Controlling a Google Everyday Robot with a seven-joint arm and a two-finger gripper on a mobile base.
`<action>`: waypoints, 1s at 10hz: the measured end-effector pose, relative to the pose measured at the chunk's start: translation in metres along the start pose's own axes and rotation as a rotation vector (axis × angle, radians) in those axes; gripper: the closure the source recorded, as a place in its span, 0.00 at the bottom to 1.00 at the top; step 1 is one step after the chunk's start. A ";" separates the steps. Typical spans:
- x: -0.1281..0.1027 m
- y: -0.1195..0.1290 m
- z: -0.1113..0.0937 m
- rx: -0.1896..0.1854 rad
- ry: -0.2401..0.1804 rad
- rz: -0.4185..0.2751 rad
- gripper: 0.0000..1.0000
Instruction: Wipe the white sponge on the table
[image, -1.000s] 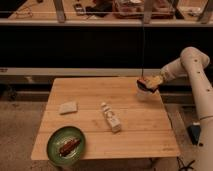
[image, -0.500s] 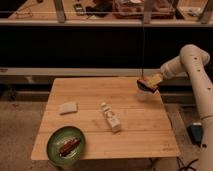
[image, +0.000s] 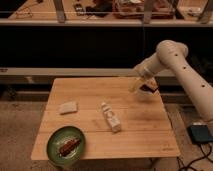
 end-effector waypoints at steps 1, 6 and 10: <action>-0.015 0.017 0.005 -0.016 -0.008 -0.064 0.20; -0.045 0.051 0.012 -0.044 -0.026 -0.186 0.20; -0.052 0.044 0.010 -0.021 -0.035 -0.188 0.20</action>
